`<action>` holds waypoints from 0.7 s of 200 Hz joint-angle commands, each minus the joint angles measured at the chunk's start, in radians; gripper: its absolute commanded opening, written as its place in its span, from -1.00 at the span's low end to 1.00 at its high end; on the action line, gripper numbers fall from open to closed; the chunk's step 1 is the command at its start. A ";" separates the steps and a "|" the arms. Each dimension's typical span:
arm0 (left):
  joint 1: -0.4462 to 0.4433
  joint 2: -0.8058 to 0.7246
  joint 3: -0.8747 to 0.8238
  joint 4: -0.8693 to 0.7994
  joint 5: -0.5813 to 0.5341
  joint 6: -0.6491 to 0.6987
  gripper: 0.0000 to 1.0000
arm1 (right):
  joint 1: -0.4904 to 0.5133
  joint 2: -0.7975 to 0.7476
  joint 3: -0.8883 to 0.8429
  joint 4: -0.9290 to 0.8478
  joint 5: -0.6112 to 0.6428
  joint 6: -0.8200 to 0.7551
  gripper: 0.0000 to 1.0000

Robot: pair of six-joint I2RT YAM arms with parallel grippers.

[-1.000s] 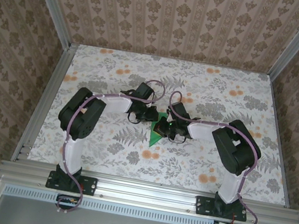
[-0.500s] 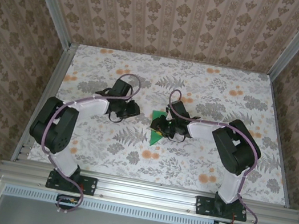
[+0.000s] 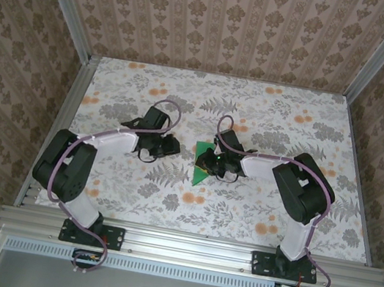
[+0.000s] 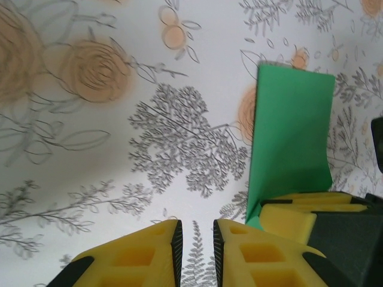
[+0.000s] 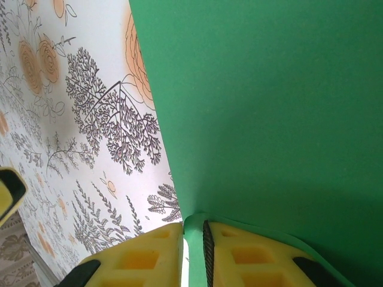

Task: Fold a paper plane with a square sheet of paper (pick it up from the middle)

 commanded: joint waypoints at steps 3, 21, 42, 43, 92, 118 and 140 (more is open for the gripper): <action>-0.031 -0.021 -0.010 0.012 0.030 -0.018 -0.54 | -0.005 0.027 -0.014 -0.061 0.059 -0.004 -0.69; -0.061 -0.016 -0.018 0.030 0.040 -0.035 -0.57 | -0.005 0.027 -0.015 -0.064 0.061 -0.002 -0.76; -0.096 -0.004 -0.036 0.068 0.068 -0.062 -0.61 | -0.004 0.031 -0.018 -0.062 0.061 -0.001 -0.78; -0.098 -0.003 -0.037 0.070 0.070 -0.064 -0.62 | -0.005 0.031 -0.017 -0.062 0.061 -0.001 -0.78; -0.160 0.010 -0.070 0.148 0.130 -0.120 -0.70 | -0.005 0.034 -0.020 -0.062 0.063 0.003 -0.81; -0.187 0.035 -0.082 0.188 0.158 -0.144 -0.74 | -0.005 0.037 -0.022 -0.058 0.062 0.007 -0.82; -0.199 0.063 -0.084 0.215 0.181 -0.159 -0.78 | -0.005 0.040 -0.023 -0.056 0.060 0.011 -0.83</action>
